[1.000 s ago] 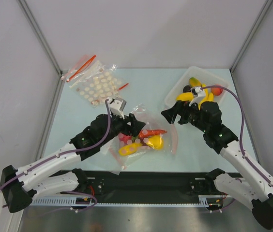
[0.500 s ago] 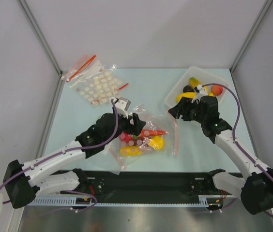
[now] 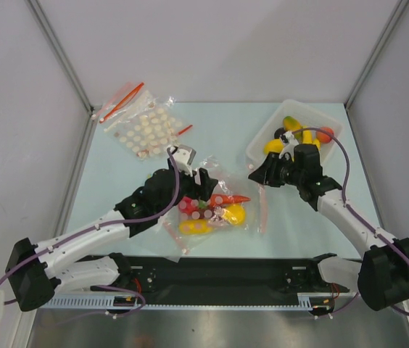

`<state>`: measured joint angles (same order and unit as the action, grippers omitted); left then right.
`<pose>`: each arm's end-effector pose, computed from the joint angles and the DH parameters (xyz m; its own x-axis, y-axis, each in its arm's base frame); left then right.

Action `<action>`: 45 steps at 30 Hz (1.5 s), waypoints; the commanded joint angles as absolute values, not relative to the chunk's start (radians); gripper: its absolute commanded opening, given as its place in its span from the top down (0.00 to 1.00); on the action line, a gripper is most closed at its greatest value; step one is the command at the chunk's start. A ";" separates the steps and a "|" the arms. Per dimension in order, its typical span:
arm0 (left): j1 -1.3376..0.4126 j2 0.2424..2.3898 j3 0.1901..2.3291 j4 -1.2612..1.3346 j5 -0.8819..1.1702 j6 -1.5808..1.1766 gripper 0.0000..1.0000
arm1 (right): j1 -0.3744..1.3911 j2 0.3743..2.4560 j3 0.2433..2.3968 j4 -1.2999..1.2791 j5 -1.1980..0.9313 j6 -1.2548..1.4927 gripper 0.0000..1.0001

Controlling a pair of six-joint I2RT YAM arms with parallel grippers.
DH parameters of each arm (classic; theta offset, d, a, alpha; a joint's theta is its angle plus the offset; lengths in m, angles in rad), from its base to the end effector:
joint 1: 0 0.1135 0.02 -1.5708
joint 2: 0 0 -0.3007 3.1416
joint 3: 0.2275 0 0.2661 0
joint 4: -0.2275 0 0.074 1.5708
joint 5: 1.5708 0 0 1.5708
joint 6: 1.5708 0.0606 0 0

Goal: Place the food in the zip-top bag and seal the zipper
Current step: Adjust the zipper food storage bag at the center of the board.

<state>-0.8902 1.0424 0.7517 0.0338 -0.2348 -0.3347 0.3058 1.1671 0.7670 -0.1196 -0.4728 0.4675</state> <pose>0.1762 -0.1952 0.3226 -0.3528 -0.0720 -0.9329 0.5277 0.8081 -0.2619 0.2540 0.1091 0.2808 -0.7134 0.1955 -0.6729 -0.3623 0.7190 0.5930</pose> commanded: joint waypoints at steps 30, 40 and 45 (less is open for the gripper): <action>-0.822 0.939 0.598 0.371 0.039 -0.184 0.16 | 0.640 0.824 0.683 0.072 -0.222 0.022 1.00; -0.822 0.859 0.548 0.468 0.163 -0.163 0.17 | 0.745 0.744 0.698 0.049 -0.294 -0.060 1.00; -0.821 0.960 0.600 0.488 0.167 -0.141 0.16 | 0.759 0.824 0.762 -0.047 -0.289 -0.074 1.00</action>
<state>-0.8276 0.9077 0.5579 0.4389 0.1329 -0.1738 0.7525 0.7944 0.6964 -0.0135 -0.2863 -0.0395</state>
